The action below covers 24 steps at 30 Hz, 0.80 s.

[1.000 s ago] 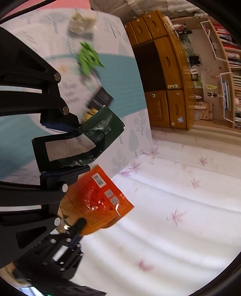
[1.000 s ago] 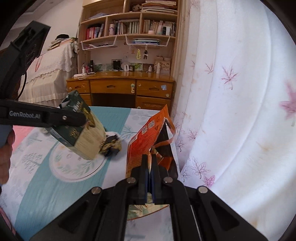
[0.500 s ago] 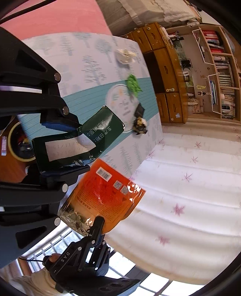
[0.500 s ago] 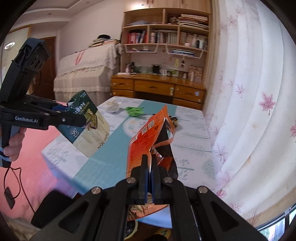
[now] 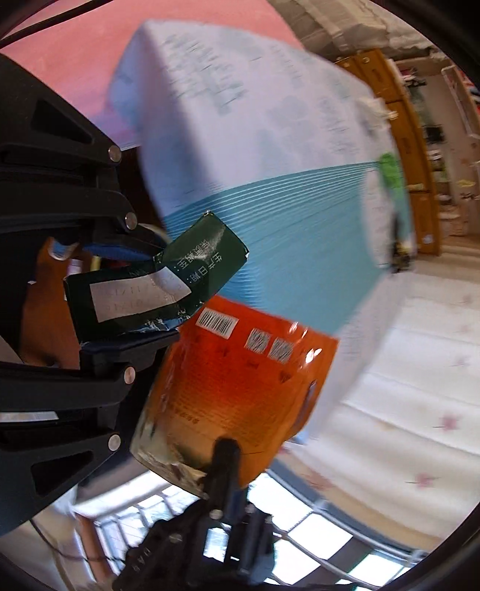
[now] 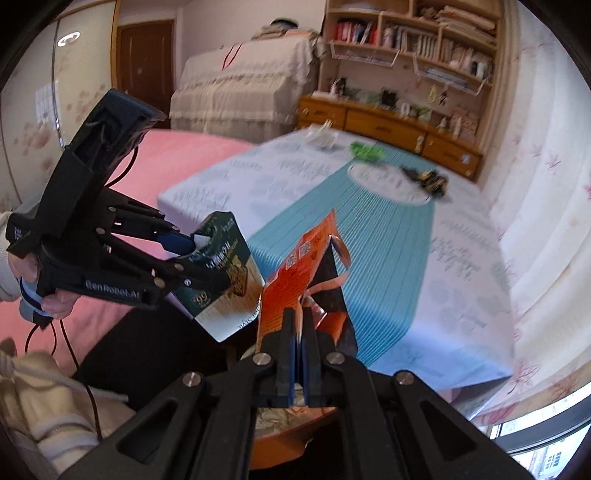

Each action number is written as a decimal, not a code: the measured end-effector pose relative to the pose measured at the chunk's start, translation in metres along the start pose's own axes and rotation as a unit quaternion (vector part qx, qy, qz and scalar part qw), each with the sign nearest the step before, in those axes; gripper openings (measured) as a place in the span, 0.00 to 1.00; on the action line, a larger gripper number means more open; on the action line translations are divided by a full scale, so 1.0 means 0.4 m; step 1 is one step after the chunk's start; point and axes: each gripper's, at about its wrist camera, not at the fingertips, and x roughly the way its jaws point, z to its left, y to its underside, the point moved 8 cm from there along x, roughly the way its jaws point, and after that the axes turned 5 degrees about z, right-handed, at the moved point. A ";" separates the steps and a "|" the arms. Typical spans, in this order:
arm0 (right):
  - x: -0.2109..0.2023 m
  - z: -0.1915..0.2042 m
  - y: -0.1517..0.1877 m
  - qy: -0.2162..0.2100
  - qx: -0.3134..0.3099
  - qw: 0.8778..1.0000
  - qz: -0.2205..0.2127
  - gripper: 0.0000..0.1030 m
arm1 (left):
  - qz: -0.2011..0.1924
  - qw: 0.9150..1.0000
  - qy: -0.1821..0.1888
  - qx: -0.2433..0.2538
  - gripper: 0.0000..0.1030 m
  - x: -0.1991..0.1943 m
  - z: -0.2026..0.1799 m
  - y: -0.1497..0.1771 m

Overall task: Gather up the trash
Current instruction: 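Carry the green box and orange bag toward the bin, then lower both tools over the bin and open both grippers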

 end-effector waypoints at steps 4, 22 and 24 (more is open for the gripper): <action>0.128 0.024 0.089 -0.019 -0.003 0.998 0.059 0.02 | 0.044 0.999 -0.015 0.020 0.31 0.112 -0.016 0.083; 0.615 -0.076 0.361 -0.057 0.191 0.965 0.169 0.02 | 0.124 0.987 -0.096 0.035 0.31 0.577 0.065 0.186; 0.660 -0.083 0.394 -0.059 0.217 0.957 0.182 0.02 | 0.142 0.985 -0.096 0.023 0.31 0.628 0.079 0.201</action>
